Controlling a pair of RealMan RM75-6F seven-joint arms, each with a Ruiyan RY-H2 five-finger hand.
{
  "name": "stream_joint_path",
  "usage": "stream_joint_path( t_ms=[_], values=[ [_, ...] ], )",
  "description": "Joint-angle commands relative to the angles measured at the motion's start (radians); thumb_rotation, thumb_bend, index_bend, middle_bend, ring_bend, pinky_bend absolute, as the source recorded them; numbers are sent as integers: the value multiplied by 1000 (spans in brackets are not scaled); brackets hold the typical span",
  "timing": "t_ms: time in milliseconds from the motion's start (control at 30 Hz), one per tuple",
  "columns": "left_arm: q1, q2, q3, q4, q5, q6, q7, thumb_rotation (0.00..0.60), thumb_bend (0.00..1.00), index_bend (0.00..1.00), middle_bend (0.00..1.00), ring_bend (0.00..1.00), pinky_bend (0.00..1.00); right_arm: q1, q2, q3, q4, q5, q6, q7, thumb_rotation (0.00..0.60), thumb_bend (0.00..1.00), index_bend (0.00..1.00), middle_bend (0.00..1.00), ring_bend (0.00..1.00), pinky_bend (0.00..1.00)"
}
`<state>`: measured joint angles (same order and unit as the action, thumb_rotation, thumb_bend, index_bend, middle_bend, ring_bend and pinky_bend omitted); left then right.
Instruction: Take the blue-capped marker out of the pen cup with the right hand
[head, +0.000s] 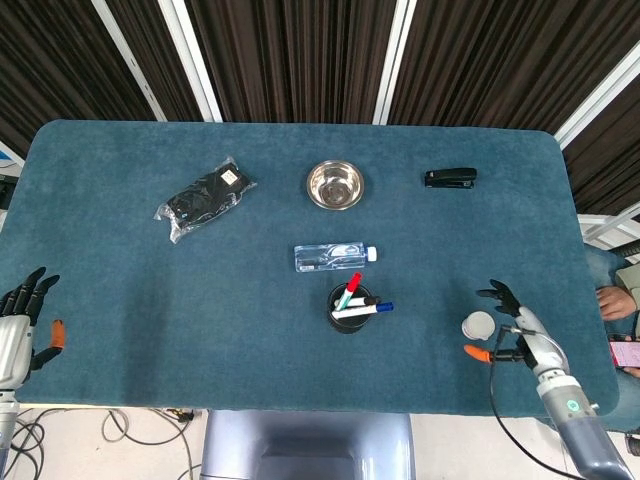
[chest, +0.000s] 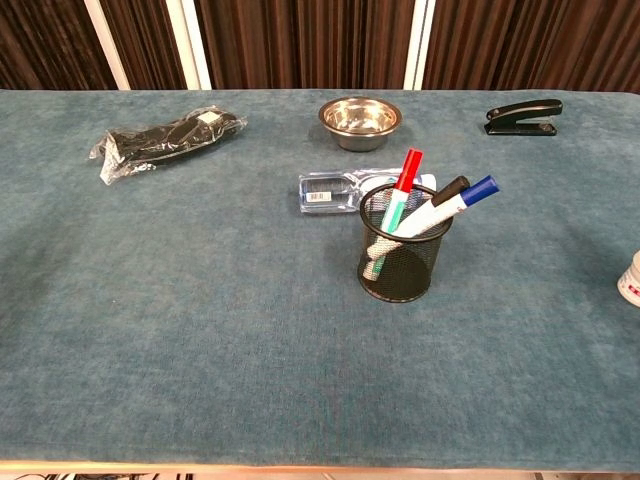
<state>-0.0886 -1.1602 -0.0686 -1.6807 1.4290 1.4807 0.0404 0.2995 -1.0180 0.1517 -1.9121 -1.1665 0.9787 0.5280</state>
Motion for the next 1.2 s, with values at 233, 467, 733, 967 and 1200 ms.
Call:
stream_joint_path(
  t_ms=[233, 467, 733, 967, 1200],
  values=[
    [0, 1, 1, -2, -5, -6, 3, 600, 559, 123, 37, 108, 142, 96, -80, 50, -37, 161, -34, -138, 600, 281, 379, 0, 38, 159],
    [-2, 2, -1, -2, -11, -11, 4, 600, 559, 123, 37, 108, 142, 177, -166, 69, -24, 302, -22, -294, 600, 351, 396, 0, 38, 160],
    [-3, 4, -2, -3, -15, -15, 3, 600, 559, 124, 37, 108, 142, 229, -229, 85, -48, 382, 29, -411, 600, 349, 443, 0, 38, 159],
    [-4, 6, -1, -7, -19, -21, 6, 600, 559, 125, 36, 108, 142, 226, -269, 87, -57, 332, 94, -448, 600, 350, 466, 0, 38, 159],
    [-4, 8, 0, -10, -23, -26, 8, 600, 559, 125, 36, 108, 142, 227, -292, 87, -57, 288, 108, -460, 600, 354, 473, 0, 38, 159]
  ],
)
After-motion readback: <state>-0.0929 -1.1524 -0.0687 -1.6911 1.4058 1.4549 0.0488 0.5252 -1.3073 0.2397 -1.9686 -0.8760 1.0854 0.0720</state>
